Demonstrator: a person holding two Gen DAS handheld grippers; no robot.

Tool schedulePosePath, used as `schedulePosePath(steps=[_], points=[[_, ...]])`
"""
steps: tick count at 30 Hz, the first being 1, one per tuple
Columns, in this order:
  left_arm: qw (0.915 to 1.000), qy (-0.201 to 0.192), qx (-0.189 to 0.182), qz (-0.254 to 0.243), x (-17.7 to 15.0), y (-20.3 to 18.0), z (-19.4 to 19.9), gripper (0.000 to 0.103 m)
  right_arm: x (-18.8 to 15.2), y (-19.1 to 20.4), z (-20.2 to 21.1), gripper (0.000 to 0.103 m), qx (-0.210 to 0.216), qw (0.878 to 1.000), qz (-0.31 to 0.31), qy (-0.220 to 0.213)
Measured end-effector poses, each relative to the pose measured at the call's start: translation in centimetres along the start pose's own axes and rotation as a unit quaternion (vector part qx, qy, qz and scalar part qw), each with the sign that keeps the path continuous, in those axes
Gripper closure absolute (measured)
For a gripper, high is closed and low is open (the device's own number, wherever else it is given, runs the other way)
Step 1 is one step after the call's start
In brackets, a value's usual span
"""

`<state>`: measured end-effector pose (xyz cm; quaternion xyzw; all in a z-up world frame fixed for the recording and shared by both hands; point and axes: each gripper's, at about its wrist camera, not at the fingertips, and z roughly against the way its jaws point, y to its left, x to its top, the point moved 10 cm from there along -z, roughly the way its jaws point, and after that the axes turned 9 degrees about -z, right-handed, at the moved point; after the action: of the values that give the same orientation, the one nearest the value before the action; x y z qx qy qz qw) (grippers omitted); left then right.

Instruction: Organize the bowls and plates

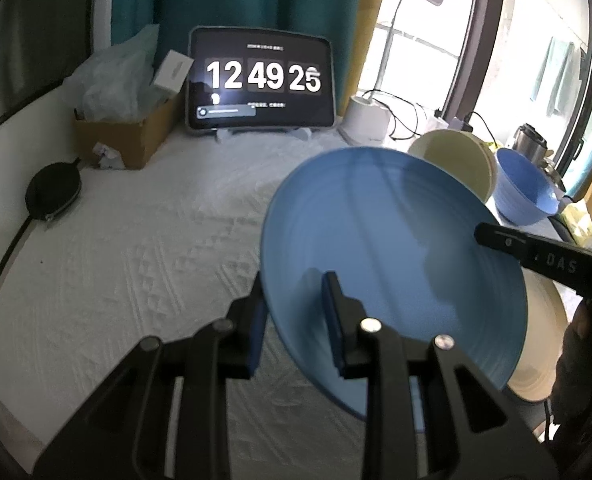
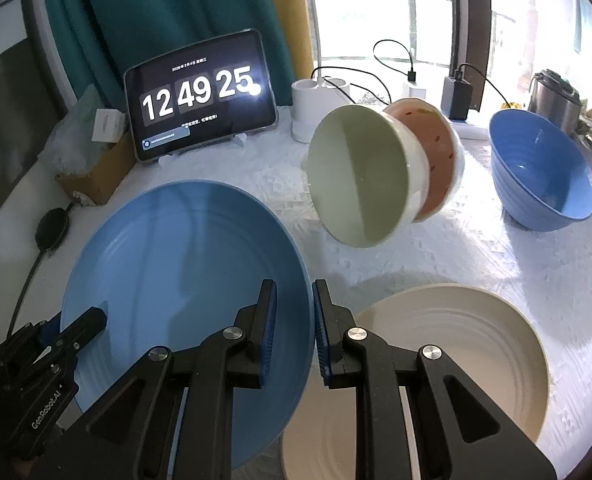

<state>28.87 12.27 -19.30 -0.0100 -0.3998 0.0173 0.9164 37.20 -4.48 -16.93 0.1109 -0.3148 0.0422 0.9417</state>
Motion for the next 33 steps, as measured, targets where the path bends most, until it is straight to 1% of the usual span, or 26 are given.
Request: schedulePosePath(steps=[18, 33], points=[[0.9996, -0.019, 0.000, -0.019, 1.1, -2.9, 1.8, 0.076, 0.3, -2.2, 3.4, 0.083, 0.010, 0.999, -0.018, -0.029], [0.9986, -0.016, -0.015, -0.047, 1.1, -7.2, 2.2, 0.076, -0.8, -5.9, 5.2, 0.083, 0.002, 0.998, -0.046, -0.040]])
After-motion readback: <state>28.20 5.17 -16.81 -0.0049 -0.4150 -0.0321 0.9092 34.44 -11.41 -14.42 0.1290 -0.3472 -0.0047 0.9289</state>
